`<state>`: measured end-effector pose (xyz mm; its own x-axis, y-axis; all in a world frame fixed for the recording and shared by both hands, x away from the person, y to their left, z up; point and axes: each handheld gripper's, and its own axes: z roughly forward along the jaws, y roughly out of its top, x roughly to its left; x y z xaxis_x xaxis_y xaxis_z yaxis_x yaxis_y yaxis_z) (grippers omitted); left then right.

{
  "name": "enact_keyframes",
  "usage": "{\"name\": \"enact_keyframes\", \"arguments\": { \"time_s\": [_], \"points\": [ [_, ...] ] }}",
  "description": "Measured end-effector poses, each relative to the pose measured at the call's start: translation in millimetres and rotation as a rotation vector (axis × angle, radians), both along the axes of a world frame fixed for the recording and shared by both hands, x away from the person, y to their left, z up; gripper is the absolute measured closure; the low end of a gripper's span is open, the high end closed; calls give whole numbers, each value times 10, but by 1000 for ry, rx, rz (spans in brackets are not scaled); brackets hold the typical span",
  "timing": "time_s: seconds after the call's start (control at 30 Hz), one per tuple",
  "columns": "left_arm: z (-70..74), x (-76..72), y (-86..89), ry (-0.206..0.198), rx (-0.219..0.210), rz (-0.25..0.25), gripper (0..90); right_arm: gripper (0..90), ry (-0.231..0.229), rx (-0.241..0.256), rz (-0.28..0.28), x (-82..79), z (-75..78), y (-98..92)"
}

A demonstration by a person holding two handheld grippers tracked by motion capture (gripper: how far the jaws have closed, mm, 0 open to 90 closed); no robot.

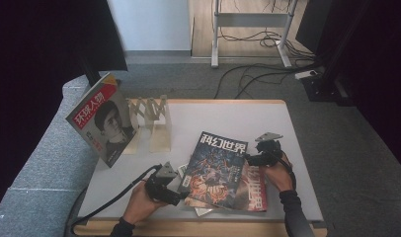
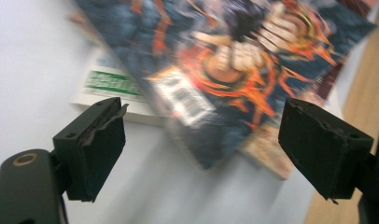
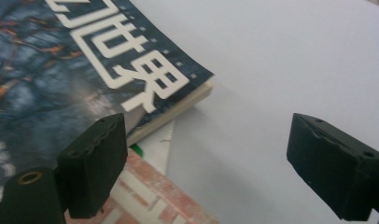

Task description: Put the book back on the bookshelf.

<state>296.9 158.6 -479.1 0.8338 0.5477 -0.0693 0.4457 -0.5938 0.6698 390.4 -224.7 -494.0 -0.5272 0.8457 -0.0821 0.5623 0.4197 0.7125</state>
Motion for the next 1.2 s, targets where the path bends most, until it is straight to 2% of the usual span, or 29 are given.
{"name": "enact_keyframes", "arguments": {
  "time_s": [0.07, 0.13, 0.17, 0.23, 0.27, 0.3, 0.33, 0.37, 0.4, 0.5, 0.53, 0.6, 0.7, 0.77, 0.8, 0.9, 1.0, 1.03, 1.2],
  "points": [
    [10, 20, 22, -34, 28, 20, 131, 87, 5, 10, 14, 0, 17, 26],
    [4, 35, 25, -36, 34, 22, 101, 56, 17, 20, 20, 5, 20, 47],
    [-36, 63, 14, -27, 43, 14, 90, 24, 49, 57, 37, 29, 14, 100],
    [-62, 71, 5, -29, 57, 13, 61, 16, 65, 71, 46, 41, 7, 123],
    [-117, 82, -9, -29, 86, 11, 53, 0, 90, 75, 58, 69, -15, 166],
    [-148, 85, -9, -24, 80, 9, 35, 0, 98, 72, 60, 79, -25, 178],
    [-171, 86, 12, -15, 57, 11, 32, 0, 110, 75, 62, 93, -40, 190],
    [-194, 91, 55, -3, 24, 16, 39, 0, 125, 90, 61, 108, -56, 195],
    [-209, 93, 71, 2, 16, 23, 46, 0, 141, 108, 59, 127, -74, 191],
    [-229, 77, 159, -16, -47, 37, 51, 0, 168, 145, 54, 171, -116, 170],
    [-221, 82, 169, -18, -46, 47, 57, 0, 181, 163, 56, 188, -129, 158],
    [-190, 91, 186, -51, -49, 67, 61, 0, 198, 184, 57, 206, -142, 153],
    [-177, 141, 198, -38, -74, 74, 71, 0, 214, 196, 59, 233, -158, 161],
    [-228, 160, 179, -44, -34, 77, 75, 0, 222, 201, 66, 246, -164, 171],
    [-228, 160, 179, -44, -34, 77, 58, 0, 222, 201, 66, 246, -164, 171],
    [-284, 189, 206, -13, -63, 88, 44, 0, 238, 216, 68, 272, -175, 200],
    [-308, 187, 213, -10, -65, 91, 44, 0, 253, 227, 69, 284, -181, 210],
    [-336, 191, 229, -2, -80, 95, 44, 0, 270, 237, 66, 300, -188, 219],
    [-358, 176, 232, -15, -72, 97, 45, 0, 299, 264, 73, 334, -212, 236]
  ]
}}
